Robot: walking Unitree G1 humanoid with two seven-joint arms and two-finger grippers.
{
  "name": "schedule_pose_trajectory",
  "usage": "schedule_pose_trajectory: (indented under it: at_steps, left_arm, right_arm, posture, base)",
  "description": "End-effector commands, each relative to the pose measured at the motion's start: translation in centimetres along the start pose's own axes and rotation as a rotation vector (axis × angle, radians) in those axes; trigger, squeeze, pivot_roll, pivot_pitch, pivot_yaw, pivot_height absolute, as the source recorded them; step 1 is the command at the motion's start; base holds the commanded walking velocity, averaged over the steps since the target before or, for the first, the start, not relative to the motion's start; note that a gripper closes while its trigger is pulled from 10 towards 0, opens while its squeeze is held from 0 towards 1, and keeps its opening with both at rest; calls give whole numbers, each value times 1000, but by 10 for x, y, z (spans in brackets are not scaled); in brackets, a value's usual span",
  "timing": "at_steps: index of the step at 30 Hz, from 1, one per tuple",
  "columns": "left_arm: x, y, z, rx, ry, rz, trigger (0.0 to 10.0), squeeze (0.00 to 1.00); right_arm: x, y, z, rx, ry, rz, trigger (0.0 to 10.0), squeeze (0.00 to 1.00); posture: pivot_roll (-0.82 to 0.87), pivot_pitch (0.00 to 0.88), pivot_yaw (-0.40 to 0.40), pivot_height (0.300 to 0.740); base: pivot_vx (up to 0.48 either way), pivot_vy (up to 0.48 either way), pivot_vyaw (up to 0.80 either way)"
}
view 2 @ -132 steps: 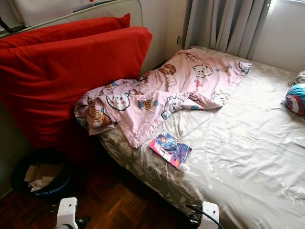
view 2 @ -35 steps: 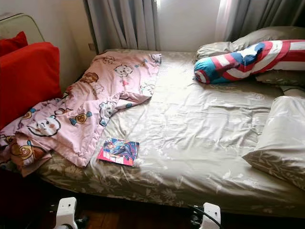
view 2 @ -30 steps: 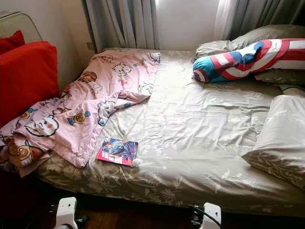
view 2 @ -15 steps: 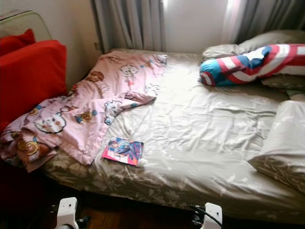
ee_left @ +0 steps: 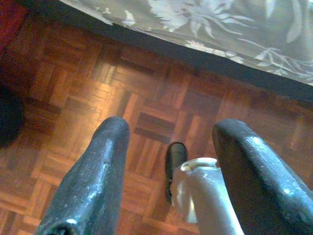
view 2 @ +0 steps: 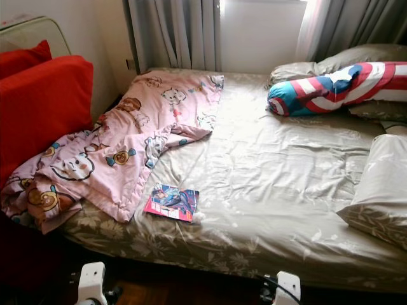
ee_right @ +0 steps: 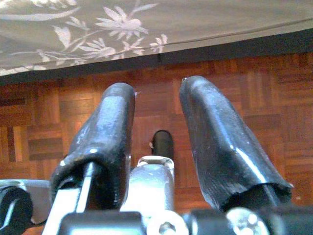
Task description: Clean up the room
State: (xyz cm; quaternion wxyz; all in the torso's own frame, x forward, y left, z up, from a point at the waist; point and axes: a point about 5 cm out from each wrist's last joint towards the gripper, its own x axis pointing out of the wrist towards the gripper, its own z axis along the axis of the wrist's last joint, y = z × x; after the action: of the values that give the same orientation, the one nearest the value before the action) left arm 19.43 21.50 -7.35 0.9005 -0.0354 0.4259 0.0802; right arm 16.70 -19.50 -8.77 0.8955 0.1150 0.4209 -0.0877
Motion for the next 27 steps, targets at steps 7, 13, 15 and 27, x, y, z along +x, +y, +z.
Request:
schedule_pose_trajectory:
  at_steps: [7, 13, 15, 27]
  left_arm:
    - [-1, 7, -1, 5, 13, 17, 10000, 0]
    - [-1, 7, -1, 6, 13, 17, 10000, 0]
    - [-1, 7, -1, 6, 13, 17, 10000, 0]
    - [-1, 7, -1, 7, 12, 17, 10000, 0]
  right_arm:
    - [1, 7, 1, 4, -5, 18, 10000, 0]
    - [1, 7, 1, 4, -5, 19, 10000, 0]
    - [1, 7, 1, 4, -5, 19, 10000, 0]
    - [1, 8, 1, 3, -5, 21, 10000, 0]
  posture:
    - [54, 0, 2, 740]
    - [54, 0, 2, 740]
    - [54, 0, 2, 740]
    - [54, 0, 3, 740]
  base:
    - [0, 147, 0]
    - [0, 337, 0]
    - [0, 337, 0]
    - [0, 275, 0]
